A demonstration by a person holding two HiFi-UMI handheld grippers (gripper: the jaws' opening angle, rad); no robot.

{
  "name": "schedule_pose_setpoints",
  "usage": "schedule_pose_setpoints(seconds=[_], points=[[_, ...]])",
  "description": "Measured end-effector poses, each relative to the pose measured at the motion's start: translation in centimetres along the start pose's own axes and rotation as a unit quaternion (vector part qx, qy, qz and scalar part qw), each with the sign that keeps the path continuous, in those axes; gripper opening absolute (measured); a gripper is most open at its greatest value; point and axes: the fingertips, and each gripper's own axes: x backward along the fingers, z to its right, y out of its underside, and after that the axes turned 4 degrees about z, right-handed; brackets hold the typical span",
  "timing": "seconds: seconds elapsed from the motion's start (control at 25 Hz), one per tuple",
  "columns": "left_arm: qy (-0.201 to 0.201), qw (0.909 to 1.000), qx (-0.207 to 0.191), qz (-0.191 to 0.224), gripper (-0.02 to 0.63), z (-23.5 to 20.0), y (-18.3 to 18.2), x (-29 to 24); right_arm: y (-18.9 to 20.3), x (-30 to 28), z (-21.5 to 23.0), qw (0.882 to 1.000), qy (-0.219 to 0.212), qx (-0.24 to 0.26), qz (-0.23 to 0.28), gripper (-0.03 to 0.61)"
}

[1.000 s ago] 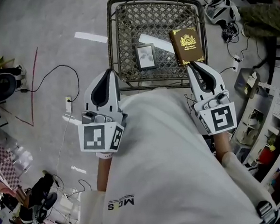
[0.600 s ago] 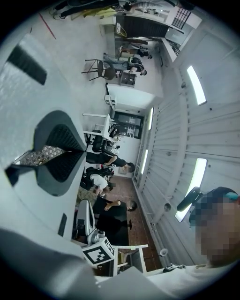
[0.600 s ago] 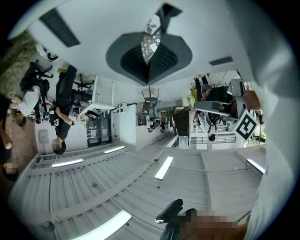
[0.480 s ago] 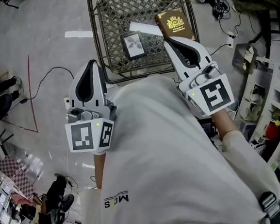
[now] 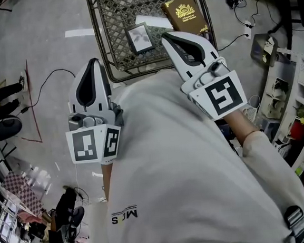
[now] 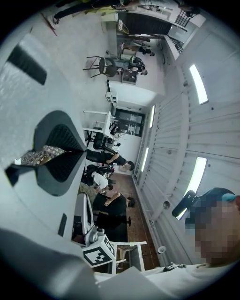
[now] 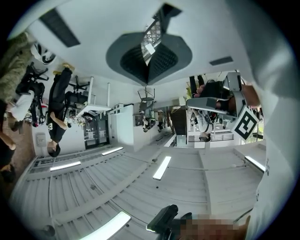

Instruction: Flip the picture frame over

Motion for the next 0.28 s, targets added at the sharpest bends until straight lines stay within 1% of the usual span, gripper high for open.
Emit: schedule_pose_setpoints(seconds=[0.28], points=[[0.011,0.9999,0.001,-0.007,0.025,1.2,1.3,0.0,1.1,1.4,0.7,1.0,0.019,-0.003,-0.005,0.017]])
